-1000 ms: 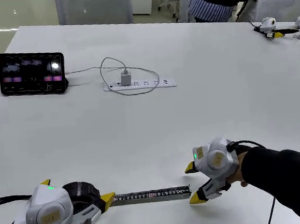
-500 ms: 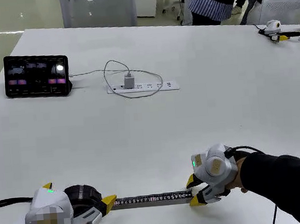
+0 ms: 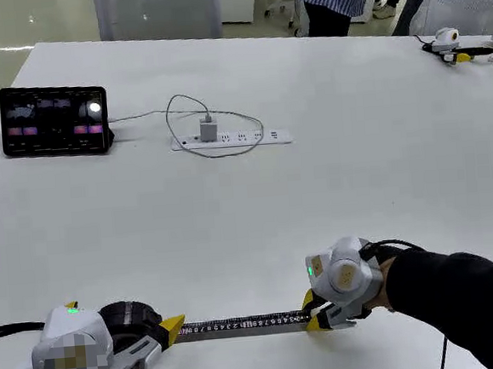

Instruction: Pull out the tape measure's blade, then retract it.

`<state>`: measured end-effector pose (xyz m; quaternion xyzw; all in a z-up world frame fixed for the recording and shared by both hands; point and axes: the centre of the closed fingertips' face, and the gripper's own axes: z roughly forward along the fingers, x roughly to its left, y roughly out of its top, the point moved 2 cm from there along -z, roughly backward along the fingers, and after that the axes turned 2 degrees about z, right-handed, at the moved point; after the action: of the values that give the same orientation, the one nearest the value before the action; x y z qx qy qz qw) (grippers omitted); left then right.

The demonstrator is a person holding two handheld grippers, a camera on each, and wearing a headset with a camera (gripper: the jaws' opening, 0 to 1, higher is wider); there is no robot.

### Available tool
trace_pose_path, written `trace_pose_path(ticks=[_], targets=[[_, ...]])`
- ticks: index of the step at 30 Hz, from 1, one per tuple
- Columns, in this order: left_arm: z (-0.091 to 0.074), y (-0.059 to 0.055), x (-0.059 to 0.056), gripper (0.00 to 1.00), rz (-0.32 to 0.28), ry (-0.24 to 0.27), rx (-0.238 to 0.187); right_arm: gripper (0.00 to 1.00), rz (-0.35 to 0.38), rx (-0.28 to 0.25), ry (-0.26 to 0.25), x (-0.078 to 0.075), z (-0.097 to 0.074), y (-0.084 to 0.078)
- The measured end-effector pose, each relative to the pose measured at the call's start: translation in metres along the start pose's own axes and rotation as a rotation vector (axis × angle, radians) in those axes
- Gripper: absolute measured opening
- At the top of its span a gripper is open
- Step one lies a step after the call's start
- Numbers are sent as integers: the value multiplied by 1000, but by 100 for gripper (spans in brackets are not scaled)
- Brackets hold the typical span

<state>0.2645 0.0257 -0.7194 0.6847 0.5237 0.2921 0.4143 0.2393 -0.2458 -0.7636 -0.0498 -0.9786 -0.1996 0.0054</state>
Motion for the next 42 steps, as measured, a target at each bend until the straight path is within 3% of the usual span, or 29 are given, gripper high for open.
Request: trace_pose_path(ticks=[4, 7, 10, 14, 16, 19, 25, 28, 42], targets=[[1, 4, -2, 99, -35, 8, -18, 11, 16, 3, -5, 0, 0, 0], [2, -1, 1, 93, -10, 29, 12, 11, 42, 8, -15, 0, 0, 0], [2, -5, 4, 87, -60, 49, 35, 11, 66, 16, -19, -1, 1, 1], [0, -8, 5, 78, -35, 67, 66, 10, 57, 31, -15, -1, 1, 1], [1, -12, 4, 76, -35, 65, 83, 10, 101, 36, -21, -1, 1, 1], [2, -16, 0, 73, -23, 52, 105, 10, 109, 46, -24, -2, 2, 1], [1, -15, 1, 67, -22, 55, 109, 10, 123, 59, -30, -2, 1, 1], [1, -14, 5, 66, -79, 56, 105, 10, 131, 53, -33, -2, 1, 1], [0, -19, 3, 63, -69, 59, 135, 10, 148, 49, -42, -1, 1, 1]])
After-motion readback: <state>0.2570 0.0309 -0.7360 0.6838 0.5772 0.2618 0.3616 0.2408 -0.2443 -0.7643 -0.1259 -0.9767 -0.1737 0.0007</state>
